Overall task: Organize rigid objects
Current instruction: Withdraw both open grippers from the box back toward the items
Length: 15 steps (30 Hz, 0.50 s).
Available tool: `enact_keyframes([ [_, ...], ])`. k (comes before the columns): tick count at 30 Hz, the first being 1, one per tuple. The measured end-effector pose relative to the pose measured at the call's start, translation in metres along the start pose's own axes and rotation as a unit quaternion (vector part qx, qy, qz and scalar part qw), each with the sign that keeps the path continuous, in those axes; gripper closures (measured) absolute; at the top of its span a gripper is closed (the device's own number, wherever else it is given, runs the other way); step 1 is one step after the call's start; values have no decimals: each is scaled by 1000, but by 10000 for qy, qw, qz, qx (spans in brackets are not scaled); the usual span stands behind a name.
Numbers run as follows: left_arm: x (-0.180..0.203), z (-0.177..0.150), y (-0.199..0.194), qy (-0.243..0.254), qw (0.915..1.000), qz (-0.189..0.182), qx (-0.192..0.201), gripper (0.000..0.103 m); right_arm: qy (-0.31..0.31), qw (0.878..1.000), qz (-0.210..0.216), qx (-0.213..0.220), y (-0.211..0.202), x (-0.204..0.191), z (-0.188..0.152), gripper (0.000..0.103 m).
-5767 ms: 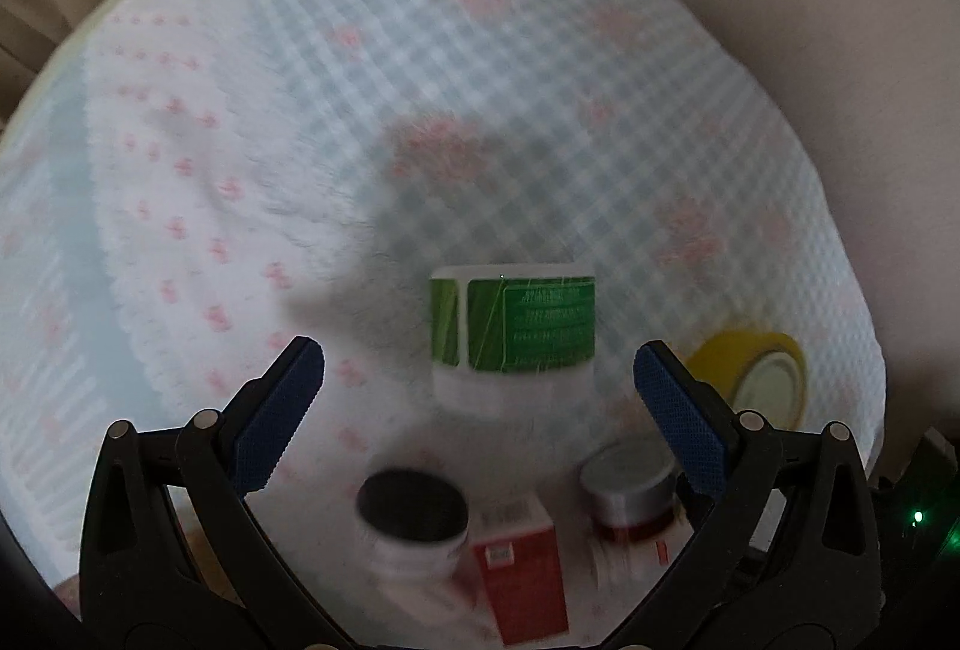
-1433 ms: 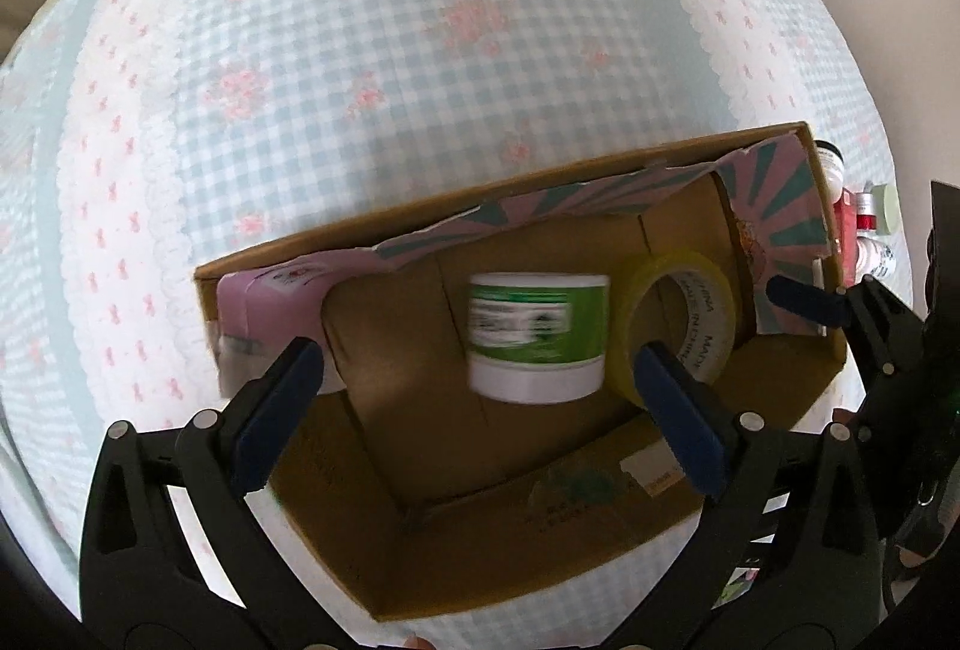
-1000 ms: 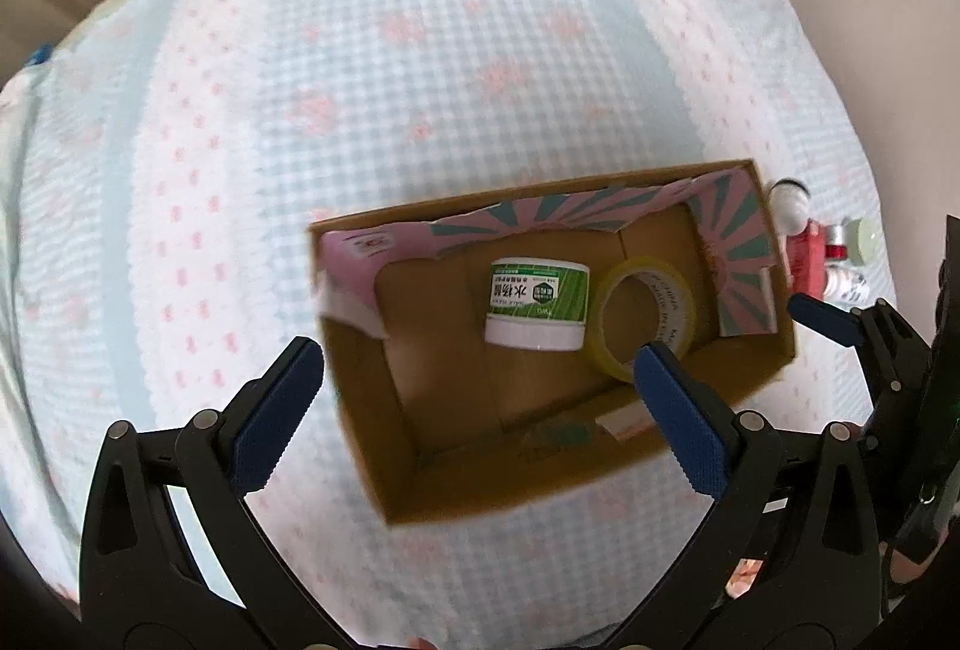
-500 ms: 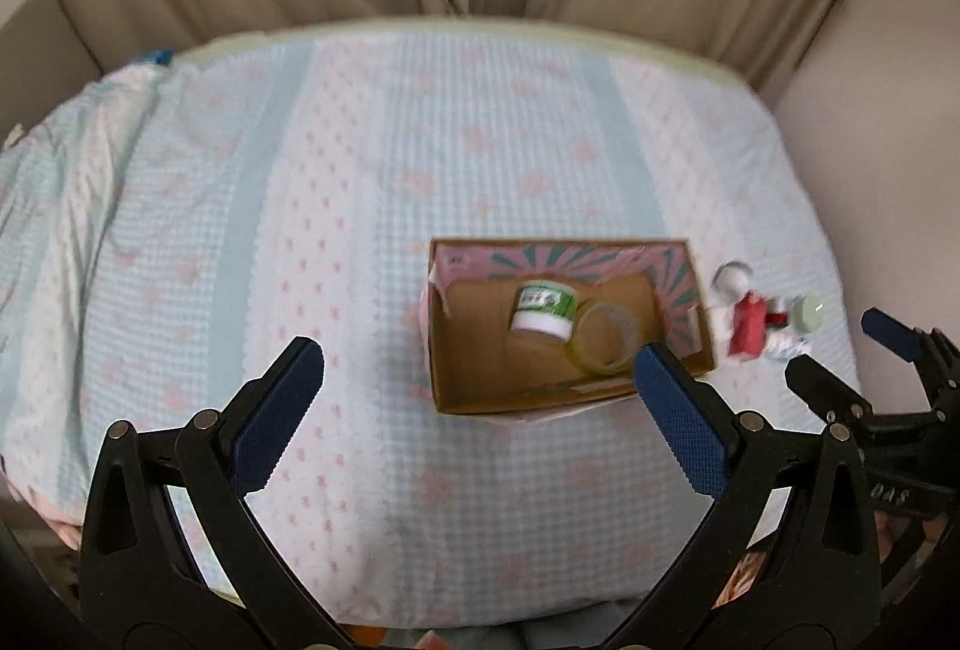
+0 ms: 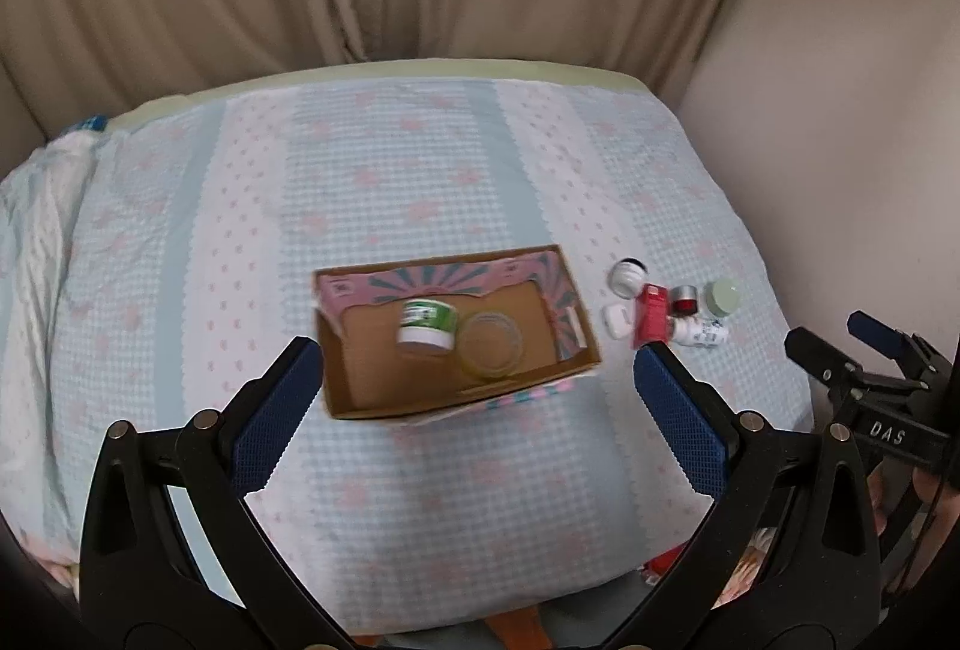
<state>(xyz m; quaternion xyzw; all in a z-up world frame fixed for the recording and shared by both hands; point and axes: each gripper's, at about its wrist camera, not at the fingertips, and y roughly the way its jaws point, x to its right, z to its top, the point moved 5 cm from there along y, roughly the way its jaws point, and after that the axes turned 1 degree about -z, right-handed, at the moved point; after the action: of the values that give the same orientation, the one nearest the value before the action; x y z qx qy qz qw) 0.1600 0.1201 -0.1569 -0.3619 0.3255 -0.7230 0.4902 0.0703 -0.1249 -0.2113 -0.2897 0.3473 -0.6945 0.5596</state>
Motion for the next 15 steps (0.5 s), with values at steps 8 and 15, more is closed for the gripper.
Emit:
enact_keyframes([
  [8,105,6,43,-94,9999,-65,20,0,23,9998,-202,-17,23,109,6,0],
  [15,205,6,125,113,9990,15,-428,0,-403,9985,-334,-173,76,199,18,0],
])
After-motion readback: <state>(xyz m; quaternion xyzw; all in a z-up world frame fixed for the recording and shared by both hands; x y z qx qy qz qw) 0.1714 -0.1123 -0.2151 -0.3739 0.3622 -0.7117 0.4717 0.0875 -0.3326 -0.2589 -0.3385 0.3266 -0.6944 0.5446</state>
